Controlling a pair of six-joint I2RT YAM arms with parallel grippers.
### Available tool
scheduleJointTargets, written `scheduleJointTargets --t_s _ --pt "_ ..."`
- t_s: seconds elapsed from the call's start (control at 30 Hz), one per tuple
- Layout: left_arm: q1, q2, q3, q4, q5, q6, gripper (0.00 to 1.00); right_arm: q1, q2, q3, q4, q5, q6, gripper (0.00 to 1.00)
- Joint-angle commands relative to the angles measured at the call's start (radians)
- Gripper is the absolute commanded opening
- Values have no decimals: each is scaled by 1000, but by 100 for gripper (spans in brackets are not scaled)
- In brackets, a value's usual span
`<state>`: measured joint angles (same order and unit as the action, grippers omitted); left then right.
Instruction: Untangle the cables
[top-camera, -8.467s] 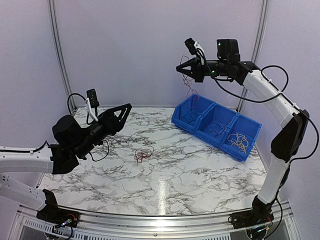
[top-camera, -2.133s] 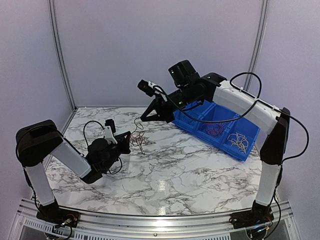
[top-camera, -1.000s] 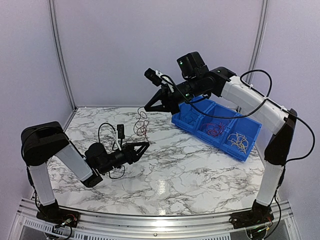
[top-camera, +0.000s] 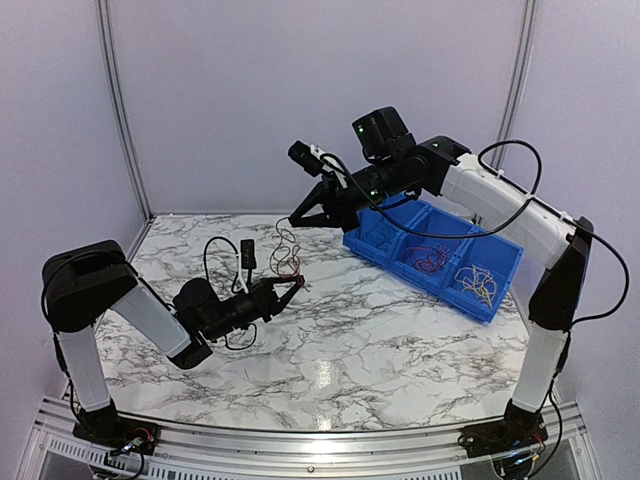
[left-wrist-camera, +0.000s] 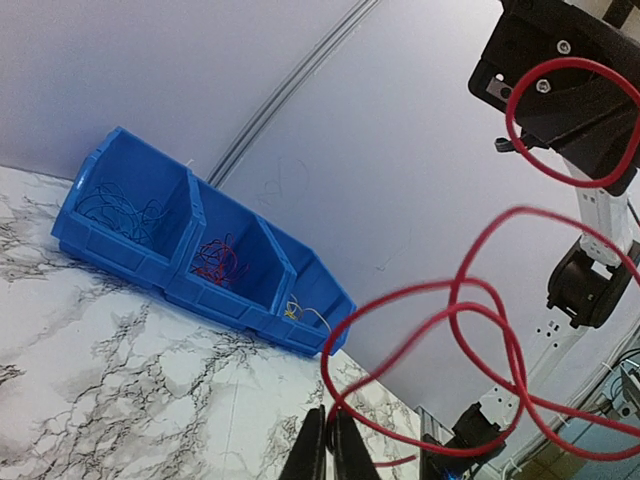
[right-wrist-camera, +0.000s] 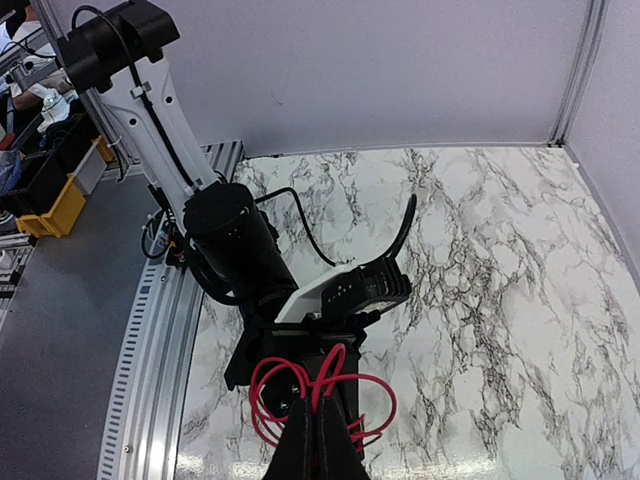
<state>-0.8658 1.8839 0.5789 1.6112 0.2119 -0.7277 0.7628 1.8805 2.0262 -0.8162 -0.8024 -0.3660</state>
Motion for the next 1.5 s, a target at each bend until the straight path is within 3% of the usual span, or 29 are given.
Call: scheduleJointTargets --t_s 0.0,0.23,0.77,1.03,1.23,1.47 --pt "-1 27 3 148 -1 -2 0 -8 -31 54 3 10 7 0" --pt "-2 45 -42 120 -52 3 0 -78 -66 154 17 44 6 0" --pt "22 -66 -259 -224 -468 -96 0 -311 -172 194 102 186 18 0" --pt "56 -85 -362 -240 -594 -264 0 -468 -211 174 160 216 68 0" --pt "62 -127 -414 -240 -646 -285 0 -605 -240 105 231 190 132 0" --pt "62 -150 -436 -240 -663 -288 0 -681 -255 17 286 140 179 0"
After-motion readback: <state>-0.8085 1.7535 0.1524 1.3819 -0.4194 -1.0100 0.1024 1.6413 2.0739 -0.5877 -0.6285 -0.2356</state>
